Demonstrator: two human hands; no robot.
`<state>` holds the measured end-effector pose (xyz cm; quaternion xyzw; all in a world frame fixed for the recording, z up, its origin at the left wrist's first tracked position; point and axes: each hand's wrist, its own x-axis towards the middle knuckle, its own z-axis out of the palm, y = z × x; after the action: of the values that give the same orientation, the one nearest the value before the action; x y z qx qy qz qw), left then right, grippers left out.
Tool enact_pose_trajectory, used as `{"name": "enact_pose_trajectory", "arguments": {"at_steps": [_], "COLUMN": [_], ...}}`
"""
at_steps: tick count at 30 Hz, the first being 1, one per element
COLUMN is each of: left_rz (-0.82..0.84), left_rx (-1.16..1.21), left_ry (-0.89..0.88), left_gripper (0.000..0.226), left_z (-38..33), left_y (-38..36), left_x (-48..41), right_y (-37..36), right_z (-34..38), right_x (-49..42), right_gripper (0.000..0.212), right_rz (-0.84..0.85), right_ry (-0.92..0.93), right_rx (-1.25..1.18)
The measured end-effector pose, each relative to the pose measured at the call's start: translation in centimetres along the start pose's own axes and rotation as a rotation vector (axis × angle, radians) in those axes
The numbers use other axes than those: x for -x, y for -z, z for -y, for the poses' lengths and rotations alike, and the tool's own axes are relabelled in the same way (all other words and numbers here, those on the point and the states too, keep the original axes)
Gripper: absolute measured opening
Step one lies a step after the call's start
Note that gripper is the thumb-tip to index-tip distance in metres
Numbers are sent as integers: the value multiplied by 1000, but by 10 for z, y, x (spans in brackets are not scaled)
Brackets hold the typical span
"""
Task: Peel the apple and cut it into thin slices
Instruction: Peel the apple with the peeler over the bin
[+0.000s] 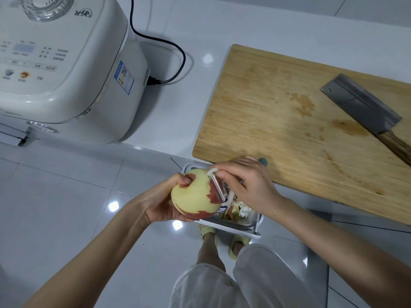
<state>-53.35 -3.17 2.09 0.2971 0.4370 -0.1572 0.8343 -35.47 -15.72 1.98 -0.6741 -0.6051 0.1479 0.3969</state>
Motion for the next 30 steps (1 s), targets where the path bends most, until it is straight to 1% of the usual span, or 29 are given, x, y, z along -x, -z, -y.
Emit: {"name": "enact_pose_trajectory", "arguments": {"at_steps": [4, 7, 8, 10, 12, 14, 17, 18, 20, 22, 24, 26, 28, 29, 30], "left_rz": [-1, 7, 16, 41, 43, 24, 4, -7, -28, -53, -65, -59, -55, -54, -54], "left_rx": [-19, -32, -19, 19, 37, 11, -44, -52, -83, -106, -100, -46, 18, 36, 50], "left_ry": [-13, -24, -30, -48, -64, -69, -56, -55, -43, -20, 6, 40, 69, 79, 86], "left_gripper": [90, 100, 102, 98, 96, 96, 86, 87, 99, 106, 108, 106, 103, 102, 102], "left_z": [-5, -7, -8, -10, -12, -13, -13, -13, -14, -15, -15, -15, -13, -12, -12], "left_y": [4, 5, 4, 2, 1, 1, 1, 1, -1, 0, 0, 0, 0, 1, 1], "left_x": [4, 7, 8, 9, 8, 7, 6, 6, 4, 2, 0, -1, -2, -3, -4], "right_y": [-1, -5, -7, -11, -12, -10, -4, -3, 3, 8, 14, 18, 24, 26, 25], "right_z": [-9, -10, -13, -18, -20, -19, -19, -19, -18, -18, -17, -14, -4, 1, 6], "right_x": [4, 7, 11, 20, 27, 29, 23, 22, 19, 17, 14, 9, 4, 3, 2], "right_gripper": [29, 31, 33, 39, 30, 22, 23, 24, 28, 32, 35, 40, 42, 39, 34], "right_rz": [18, 60, 91, 151, 170, 244, 507, 582, 690, 766, 818, 794, 723, 661, 573], "right_ry": [-67, -119, -144, -211, -296, -439, -700, -802, -1024, -1245, -1383, -1445, -1458, -1421, -1340], "right_rx": [-8, -10, 22, 94, 82, 30, -100, -169, -372, -628, -761, -814, -876, -889, -858]}}
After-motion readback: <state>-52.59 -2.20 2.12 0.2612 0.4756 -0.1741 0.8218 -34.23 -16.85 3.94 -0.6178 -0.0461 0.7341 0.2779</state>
